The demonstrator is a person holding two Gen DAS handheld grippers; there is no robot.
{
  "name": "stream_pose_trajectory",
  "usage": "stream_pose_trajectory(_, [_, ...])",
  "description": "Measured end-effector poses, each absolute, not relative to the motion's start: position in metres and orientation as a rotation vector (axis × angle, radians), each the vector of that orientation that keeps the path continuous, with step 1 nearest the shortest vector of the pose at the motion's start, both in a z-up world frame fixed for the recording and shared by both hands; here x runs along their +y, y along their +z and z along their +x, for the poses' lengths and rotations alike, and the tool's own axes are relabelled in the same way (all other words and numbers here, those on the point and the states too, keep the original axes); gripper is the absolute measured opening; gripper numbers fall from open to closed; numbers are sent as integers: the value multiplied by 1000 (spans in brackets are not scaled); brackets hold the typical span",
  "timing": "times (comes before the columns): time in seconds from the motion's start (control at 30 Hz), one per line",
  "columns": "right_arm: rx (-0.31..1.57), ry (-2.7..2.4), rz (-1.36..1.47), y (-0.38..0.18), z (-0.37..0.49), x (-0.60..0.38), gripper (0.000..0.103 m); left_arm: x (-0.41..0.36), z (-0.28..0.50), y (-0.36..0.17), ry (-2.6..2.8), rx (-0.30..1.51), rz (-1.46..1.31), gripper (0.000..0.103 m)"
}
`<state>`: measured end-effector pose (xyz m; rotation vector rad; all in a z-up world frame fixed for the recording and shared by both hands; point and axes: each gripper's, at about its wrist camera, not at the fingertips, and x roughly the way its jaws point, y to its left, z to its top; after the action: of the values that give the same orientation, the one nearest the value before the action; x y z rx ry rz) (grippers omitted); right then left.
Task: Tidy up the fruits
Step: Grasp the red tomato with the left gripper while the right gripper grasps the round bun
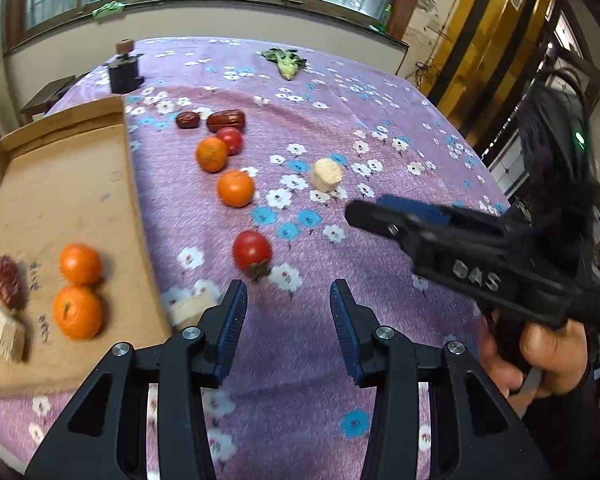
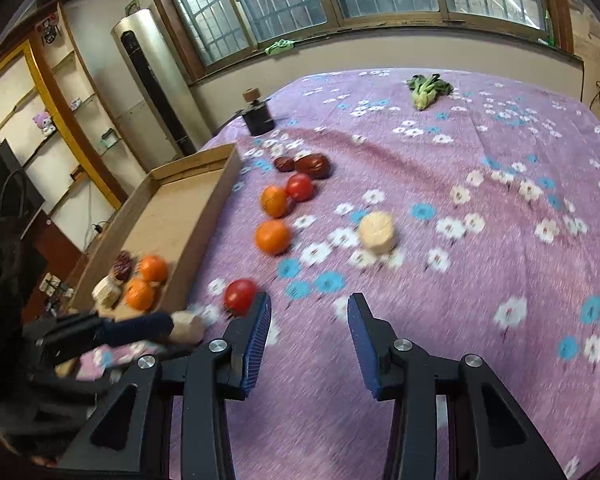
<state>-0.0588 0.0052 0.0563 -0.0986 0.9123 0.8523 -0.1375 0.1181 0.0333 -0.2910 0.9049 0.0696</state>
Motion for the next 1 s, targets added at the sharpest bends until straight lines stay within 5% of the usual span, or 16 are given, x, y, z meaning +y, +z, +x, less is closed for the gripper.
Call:
stream_pose_trajectory(0.93, [925, 751, -216, 14, 4, 43, 33, 133, -89, -5, 185, 967, -125, 45])
stream_pose_trajectory(1.0, [926, 755, -208, 15, 3, 42, 33, 133, -87, -6, 196, 965, -124, 31])
